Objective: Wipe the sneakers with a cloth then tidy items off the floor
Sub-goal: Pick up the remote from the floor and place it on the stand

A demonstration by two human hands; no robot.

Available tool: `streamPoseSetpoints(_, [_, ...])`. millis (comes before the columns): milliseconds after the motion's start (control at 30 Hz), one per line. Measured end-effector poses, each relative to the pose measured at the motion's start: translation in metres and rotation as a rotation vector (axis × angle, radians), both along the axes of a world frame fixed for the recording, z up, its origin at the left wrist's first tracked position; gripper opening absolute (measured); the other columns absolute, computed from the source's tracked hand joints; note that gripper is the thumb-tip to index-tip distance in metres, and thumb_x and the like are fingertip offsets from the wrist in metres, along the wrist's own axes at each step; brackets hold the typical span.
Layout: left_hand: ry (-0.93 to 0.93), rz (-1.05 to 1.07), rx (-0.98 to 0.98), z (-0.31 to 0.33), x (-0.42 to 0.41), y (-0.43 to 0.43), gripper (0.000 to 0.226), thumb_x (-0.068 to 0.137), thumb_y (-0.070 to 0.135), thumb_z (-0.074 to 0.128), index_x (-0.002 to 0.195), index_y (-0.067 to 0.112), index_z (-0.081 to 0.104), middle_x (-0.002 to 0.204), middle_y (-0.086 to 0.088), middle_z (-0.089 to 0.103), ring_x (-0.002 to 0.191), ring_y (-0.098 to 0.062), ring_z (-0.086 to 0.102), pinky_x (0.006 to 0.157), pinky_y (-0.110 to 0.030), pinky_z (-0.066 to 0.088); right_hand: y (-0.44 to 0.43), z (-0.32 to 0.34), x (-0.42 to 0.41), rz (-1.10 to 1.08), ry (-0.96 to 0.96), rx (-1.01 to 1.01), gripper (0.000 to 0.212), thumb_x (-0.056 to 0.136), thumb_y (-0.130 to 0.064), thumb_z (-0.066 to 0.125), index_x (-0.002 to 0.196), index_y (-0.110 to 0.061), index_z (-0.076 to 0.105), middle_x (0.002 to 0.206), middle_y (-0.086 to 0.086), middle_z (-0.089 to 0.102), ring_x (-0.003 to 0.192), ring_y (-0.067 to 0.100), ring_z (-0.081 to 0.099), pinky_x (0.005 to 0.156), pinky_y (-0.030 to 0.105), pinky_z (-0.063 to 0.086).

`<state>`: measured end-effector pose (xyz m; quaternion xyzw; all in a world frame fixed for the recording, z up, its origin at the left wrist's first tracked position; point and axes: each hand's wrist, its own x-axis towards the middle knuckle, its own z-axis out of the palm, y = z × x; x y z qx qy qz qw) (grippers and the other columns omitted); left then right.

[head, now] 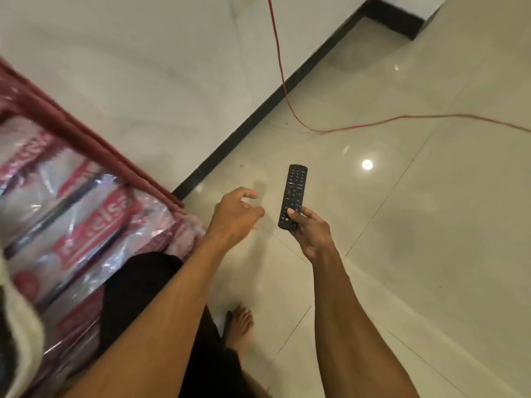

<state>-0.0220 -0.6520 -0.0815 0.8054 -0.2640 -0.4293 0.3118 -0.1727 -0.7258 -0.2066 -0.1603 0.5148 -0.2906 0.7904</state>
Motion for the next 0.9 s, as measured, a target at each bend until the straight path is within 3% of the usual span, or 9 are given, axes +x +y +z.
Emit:
streamPoseSetpoints(167, [-0.1,-0.046,-0.159,0.086,0.01,0.018,0.029,0.081,0.011,0.064,0.109,0.021,0.062,0.081,-0.006,0.068,0.077,-0.02,0.067,0.071,-0.029,0.052,0.004,0.102,0.017,0.08,-0.128,-0.198,0.049,0.078,0.005,0.072,0.124,0.002,0.057,0.114,0.018,0.068,0.1,0.03,0.067,0.081,0.037,0.057])
streamPoseSetpoints(400, [-0.252,-0.035,-0.368,0.187,0.032,0.054,0.031,0.082,0.011,0.066,0.112,0.019,0.063,0.084,-0.005,0.069,0.074,-0.021,0.069,0.073,-0.036,0.056,0.013,0.239,0.043,0.224,-0.202,-0.516,0.057,0.076,0.012,0.07,0.128,-0.003,0.052,0.11,0.015,0.069,0.099,0.028,0.068,0.084,0.041,0.056])
streamPoseSetpoints(533, [-0.338,0.06,-0.519,0.255,0.061,0.117,0.028,0.088,0.018,0.068,0.115,0.019,0.061,0.094,-0.006,0.067,0.078,-0.019,0.069,0.066,-0.035,0.057,0.056,0.331,0.066,0.433,-0.191,-0.717,0.061,0.07,0.01,0.076,0.125,-0.006,0.055,0.11,0.019,0.07,0.101,0.033,0.067,0.089,0.045,0.054])
streamPoseSetpoints(667, [-0.372,0.23,-0.636,0.296,0.087,0.181,0.021,0.085,0.03,0.073,0.1,0.018,0.065,0.09,-0.003,0.068,0.073,-0.017,0.067,0.056,-0.028,0.054,0.103,0.393,0.099,0.692,-0.196,-0.883,0.057,0.072,0.011,0.074,0.124,-0.005,0.057,0.108,0.02,0.07,0.096,0.031,0.069,0.087,0.042,0.056])
streamPoseSetpoints(900, [-0.416,0.507,-0.703,0.331,0.112,0.296,0.043,0.082,0.048,0.071,0.106,0.013,0.069,0.093,-0.005,0.07,0.071,-0.02,0.07,0.057,-0.036,0.06,0.202,0.442,0.176,1.053,-0.277,-1.024,0.061,0.069,0.016,0.074,0.124,-0.005,0.058,0.105,0.023,0.07,0.096,0.034,0.069,0.08,0.041,0.058])
